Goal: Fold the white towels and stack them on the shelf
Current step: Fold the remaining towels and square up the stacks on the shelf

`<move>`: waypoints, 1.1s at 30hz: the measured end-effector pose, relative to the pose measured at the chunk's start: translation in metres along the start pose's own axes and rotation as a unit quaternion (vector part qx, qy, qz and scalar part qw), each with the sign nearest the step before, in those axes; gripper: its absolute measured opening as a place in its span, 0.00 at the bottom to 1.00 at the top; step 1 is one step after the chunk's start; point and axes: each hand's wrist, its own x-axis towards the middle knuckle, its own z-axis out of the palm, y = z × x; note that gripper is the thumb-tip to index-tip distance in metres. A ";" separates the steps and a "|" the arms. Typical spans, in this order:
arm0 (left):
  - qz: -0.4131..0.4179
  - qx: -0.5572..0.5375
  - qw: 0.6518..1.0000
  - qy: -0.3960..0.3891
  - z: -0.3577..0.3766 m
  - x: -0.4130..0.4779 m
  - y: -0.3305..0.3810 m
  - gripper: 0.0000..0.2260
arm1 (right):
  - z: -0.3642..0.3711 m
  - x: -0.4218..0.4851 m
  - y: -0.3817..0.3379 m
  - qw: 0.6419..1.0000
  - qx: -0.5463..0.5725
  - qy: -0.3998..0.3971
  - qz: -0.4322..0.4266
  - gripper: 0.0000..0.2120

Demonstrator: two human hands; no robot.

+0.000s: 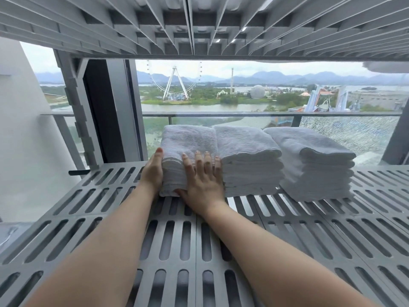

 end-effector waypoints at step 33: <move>0.237 0.468 0.850 -0.045 0.148 -0.059 0.060 0.21 | -0.071 -0.077 0.148 0.999 -0.032 0.038 0.019 0.42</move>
